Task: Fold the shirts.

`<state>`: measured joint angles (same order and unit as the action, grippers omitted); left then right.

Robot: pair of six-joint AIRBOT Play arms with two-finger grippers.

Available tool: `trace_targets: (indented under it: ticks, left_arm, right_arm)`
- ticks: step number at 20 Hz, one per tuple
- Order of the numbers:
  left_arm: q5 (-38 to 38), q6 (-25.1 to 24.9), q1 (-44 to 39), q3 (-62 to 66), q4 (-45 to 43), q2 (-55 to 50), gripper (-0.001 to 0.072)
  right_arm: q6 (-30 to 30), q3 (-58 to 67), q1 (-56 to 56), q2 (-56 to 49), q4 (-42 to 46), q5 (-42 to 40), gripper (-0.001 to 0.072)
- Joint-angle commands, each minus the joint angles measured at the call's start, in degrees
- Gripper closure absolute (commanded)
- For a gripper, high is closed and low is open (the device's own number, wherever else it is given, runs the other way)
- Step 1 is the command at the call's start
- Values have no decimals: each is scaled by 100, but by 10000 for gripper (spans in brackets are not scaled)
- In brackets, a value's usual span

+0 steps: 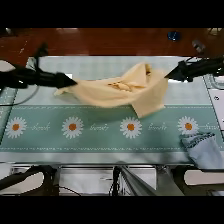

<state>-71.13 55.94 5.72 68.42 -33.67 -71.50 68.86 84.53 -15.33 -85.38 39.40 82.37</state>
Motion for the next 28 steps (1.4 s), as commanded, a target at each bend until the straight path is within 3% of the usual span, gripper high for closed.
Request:
trace_targets:
  ticks: [1, 5, 11, 15, 18, 22, 26, 28]
  left_arm:
    - [-4, 254, 455, 1283, 22, 1419, 686]
    - [13, 382, 981, 2743, -168, 2623, 686]
    - [-450, 1530, 1248, 3624, -1504, 3748, 686]
    - [-1729, 2225, 1248, 3624, -1499, 4133, 686]
    - [-2323, 2354, 1246, 3633, -1504, 4330, 686]
    - [-3080, 2494, 1248, 3587, -1733, 4293, 686]
    - [-3080, 2474, 1248, 2435, -1779, 4089, 686]
    - [-2608, 2267, 1248, 1346, -1604, 3995, 686]
  right_arm:
    - [-144, 323, -15, 1738, -809, -201, 690]
    - [407, 1497, -15, 3307, -271, -1058, 690]
    - [1770, 2981, -15, 4393, 1668, -1110, 690]
    - [2026, 3086, -15, 4684, 1799, 13, 690]
    - [2055, 3086, -15, 4704, 1893, 1082, 690]
    - [2009, 3080, -15, 4618, 2656, 1904, 690]
    - [1956, 2940, -15, 3823, 2358, 2365, 690]
    - [1932, 2623, -13, 3222, 1956, 2345, 690]
